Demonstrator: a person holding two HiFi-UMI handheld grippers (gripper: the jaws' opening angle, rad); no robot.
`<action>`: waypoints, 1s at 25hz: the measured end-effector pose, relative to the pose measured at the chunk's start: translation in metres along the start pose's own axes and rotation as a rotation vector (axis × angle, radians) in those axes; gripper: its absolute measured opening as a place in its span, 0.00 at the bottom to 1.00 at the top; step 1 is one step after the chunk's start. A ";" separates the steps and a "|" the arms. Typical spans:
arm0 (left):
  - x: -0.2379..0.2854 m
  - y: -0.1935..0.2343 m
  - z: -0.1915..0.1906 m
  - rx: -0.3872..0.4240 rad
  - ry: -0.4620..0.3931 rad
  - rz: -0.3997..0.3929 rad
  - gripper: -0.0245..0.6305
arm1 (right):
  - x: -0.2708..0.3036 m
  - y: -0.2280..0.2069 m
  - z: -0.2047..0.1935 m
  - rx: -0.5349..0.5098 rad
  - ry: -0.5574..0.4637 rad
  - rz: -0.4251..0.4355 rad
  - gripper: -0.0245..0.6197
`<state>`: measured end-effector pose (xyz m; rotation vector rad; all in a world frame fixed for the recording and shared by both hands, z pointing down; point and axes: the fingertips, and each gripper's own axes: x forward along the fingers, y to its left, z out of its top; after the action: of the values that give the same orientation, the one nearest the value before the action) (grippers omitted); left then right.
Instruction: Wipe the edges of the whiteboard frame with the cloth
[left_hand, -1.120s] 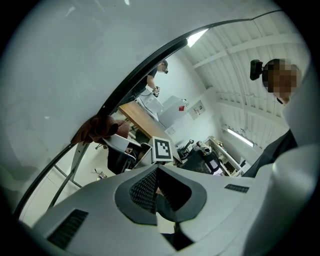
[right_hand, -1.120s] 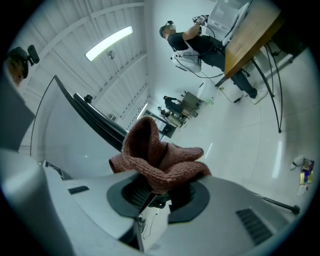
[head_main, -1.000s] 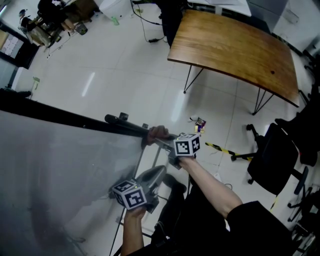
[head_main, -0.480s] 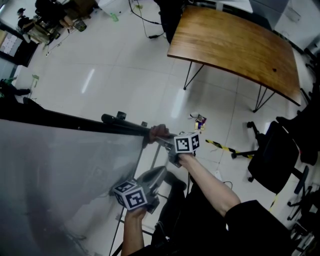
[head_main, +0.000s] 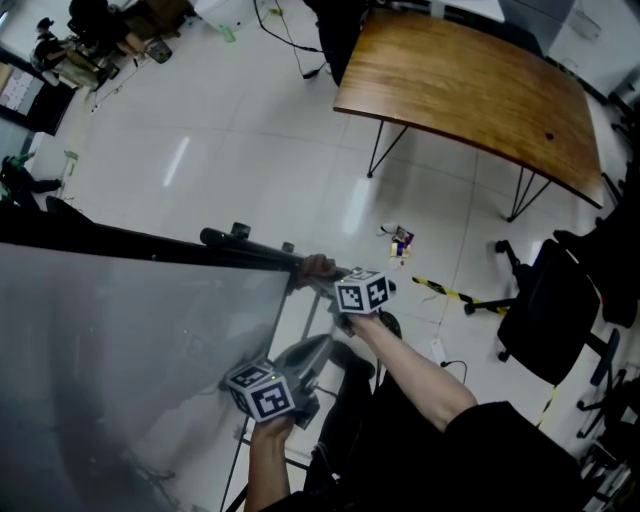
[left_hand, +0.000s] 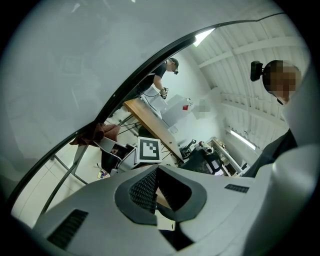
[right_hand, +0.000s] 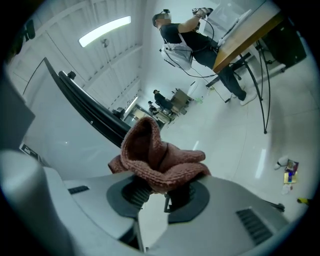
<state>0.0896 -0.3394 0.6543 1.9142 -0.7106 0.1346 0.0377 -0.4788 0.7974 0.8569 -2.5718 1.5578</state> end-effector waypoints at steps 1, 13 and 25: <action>-0.001 0.000 0.000 -0.001 0.000 0.002 0.03 | 0.001 0.000 -0.001 -0.011 0.001 -0.005 0.18; -0.011 0.003 -0.006 -0.015 -0.013 0.013 0.03 | 0.022 0.013 -0.019 -0.178 0.098 0.028 0.17; -0.022 0.003 -0.004 -0.028 -0.046 0.011 0.03 | 0.029 0.035 -0.048 -0.167 0.195 0.119 0.17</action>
<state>0.0707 -0.3275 0.6502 1.8918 -0.7499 0.0872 -0.0156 -0.4399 0.8019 0.5188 -2.6057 1.3513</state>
